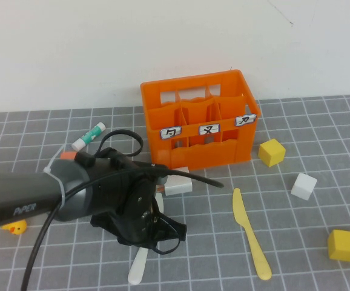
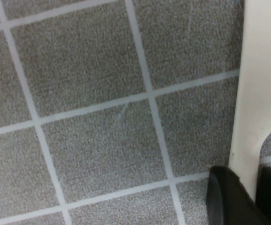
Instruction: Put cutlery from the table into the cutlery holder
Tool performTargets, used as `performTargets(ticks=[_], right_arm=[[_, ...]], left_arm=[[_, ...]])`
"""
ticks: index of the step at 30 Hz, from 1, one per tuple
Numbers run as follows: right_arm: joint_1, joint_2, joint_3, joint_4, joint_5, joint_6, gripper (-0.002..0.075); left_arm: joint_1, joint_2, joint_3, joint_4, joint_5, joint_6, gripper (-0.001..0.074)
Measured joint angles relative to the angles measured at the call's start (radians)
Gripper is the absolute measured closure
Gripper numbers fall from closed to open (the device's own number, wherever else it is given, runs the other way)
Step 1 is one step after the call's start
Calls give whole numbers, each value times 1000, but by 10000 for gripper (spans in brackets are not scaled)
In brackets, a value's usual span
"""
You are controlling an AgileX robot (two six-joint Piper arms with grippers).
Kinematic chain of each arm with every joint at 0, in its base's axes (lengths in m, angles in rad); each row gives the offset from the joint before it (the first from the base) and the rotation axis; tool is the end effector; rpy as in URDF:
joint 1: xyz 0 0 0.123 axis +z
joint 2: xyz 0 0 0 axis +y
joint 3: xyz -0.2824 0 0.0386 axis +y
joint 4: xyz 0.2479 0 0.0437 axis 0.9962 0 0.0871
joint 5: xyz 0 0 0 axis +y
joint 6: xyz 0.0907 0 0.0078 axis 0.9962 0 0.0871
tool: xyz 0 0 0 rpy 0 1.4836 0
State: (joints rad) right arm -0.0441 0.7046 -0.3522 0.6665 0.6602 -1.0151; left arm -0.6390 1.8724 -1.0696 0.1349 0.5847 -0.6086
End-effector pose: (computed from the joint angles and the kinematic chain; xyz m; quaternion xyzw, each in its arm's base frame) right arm 0.1168 0.0295 0.2295 -0.2578 0.8773 0.0835 0.3961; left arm 0.2841 -0.2026 0.1458 0.0657 0.9877 -0.0425 0.1351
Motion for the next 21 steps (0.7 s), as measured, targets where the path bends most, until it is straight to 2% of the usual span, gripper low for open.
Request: performTargets(ticks=[14,21], right_arm=[[0,0,0,1,0,0,729],[0,0,0,1,0,0,729]], left_arm=[[0,-27,5,8,1,0,639],[0,-126,6,17,1,0,640]])
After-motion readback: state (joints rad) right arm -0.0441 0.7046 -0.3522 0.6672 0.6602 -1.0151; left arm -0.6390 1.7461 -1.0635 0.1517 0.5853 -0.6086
